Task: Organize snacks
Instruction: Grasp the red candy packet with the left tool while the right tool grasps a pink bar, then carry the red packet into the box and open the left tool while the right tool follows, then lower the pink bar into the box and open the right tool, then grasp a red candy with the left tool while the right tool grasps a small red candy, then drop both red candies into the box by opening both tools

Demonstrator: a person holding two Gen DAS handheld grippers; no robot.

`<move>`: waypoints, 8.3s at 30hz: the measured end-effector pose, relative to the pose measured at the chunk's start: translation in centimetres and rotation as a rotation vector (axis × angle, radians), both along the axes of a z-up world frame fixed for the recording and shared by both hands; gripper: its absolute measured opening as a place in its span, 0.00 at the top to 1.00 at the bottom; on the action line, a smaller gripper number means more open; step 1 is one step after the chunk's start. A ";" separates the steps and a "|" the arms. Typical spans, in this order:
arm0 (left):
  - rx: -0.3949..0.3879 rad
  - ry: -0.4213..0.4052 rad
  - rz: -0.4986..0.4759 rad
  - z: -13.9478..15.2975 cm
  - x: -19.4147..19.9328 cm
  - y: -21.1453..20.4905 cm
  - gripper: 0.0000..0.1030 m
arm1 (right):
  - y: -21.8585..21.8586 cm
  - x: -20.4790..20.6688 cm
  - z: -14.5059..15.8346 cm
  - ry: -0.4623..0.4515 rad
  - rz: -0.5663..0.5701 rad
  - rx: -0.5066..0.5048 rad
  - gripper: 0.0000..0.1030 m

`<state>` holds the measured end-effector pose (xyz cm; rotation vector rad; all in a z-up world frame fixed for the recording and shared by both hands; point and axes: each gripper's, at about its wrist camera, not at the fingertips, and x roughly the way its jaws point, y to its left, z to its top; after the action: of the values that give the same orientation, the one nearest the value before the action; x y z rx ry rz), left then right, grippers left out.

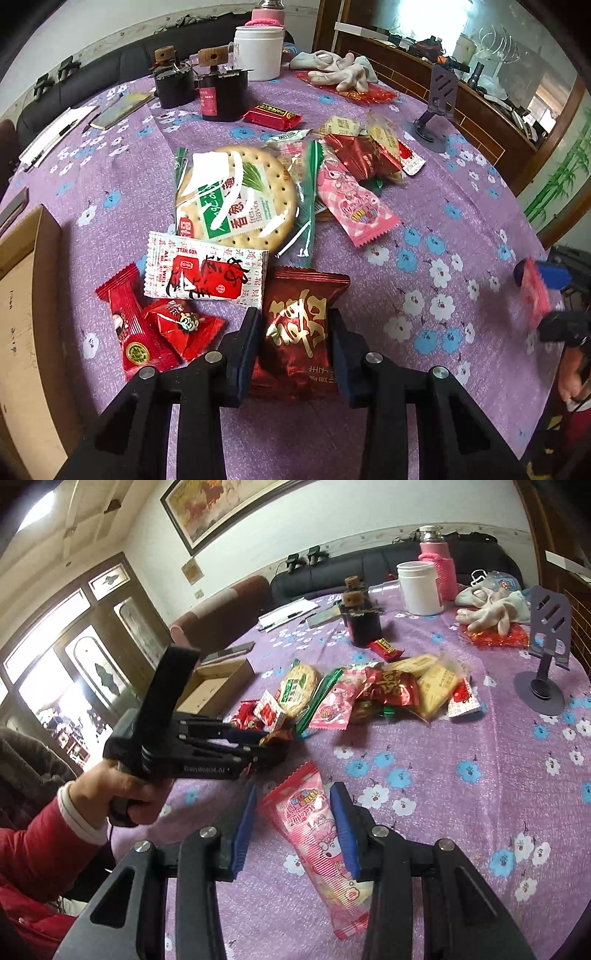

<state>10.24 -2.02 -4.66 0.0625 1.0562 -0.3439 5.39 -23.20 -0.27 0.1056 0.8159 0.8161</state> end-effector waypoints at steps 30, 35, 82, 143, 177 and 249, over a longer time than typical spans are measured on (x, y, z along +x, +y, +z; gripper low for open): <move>0.100 -0.274 0.313 4.8 -7.4 2.5 0.73 | 2.4 -1.3 0.1 -0.016 0.015 0.003 0.61; 0.111 -0.288 0.341 5.0 -7.6 2.6 0.73 | 2.5 -1.2 -0.2 -0.009 0.012 -0.004 0.61; 0.170 -0.355 0.788 6.2 -13.8 19.9 0.73 | 25.2 -2.5 1.6 -0.036 0.331 0.011 0.61; 0.083 -0.350 0.800 6.4 -13.8 21.8 0.09 | 23.0 1.0 -1.9 -0.066 0.144 -0.170 0.58; 0.371 -0.147 0.172 1.1 2.6 4.0 0.07 | 11.1 4.9 -3.1 0.024 -0.141 -0.147 0.83; 0.147 -0.293 0.833 4.8 -10.5 25.4 0.72 | 33.6 1.1 -0.6 -0.033 0.220 -0.066 0.62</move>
<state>-0.28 23.39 0.10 -0.1898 0.7345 0.4862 6.51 10.44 -0.84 -0.0569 0.8320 0.9943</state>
